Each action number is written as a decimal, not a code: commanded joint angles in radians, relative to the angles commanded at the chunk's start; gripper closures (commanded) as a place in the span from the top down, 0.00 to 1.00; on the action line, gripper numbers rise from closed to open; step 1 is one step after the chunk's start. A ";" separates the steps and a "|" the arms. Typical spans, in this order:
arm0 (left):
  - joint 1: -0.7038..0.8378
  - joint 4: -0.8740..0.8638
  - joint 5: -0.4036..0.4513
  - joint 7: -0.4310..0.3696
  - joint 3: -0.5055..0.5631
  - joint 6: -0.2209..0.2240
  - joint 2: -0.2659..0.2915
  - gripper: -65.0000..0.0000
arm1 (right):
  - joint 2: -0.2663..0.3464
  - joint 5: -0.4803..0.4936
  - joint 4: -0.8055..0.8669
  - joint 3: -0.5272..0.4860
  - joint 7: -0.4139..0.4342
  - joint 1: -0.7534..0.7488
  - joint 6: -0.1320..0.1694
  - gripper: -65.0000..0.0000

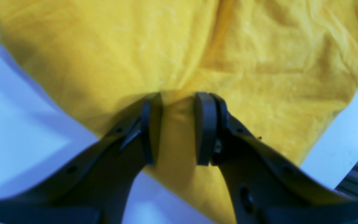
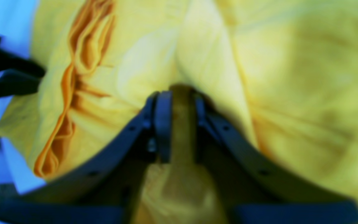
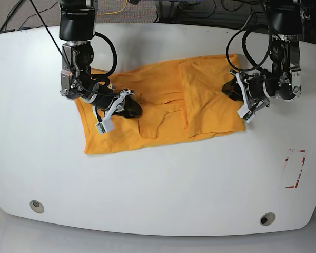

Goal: Layout the t-shirt on the table in an organized manner, then fold the t-shirt properly

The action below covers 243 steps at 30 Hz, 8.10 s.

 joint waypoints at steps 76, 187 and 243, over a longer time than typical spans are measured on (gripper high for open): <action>-0.245 -0.180 0.094 -0.072 0.379 0.000 0.049 0.26 | 0.026 0.187 -0.017 0.250 -0.141 -0.011 0.000 0.00; -0.213 -0.118 0.084 -0.068 0.175 0.000 0.199 0.26 | -0.025 -0.790 0.562 -0.577 -0.100 -0.097 -0.249 0.63; -0.064 -0.038 -0.374 -0.023 -0.520 0.000 -0.058 0.27 | -0.245 -0.351 0.014 -0.368 0.048 0.201 -0.254 0.63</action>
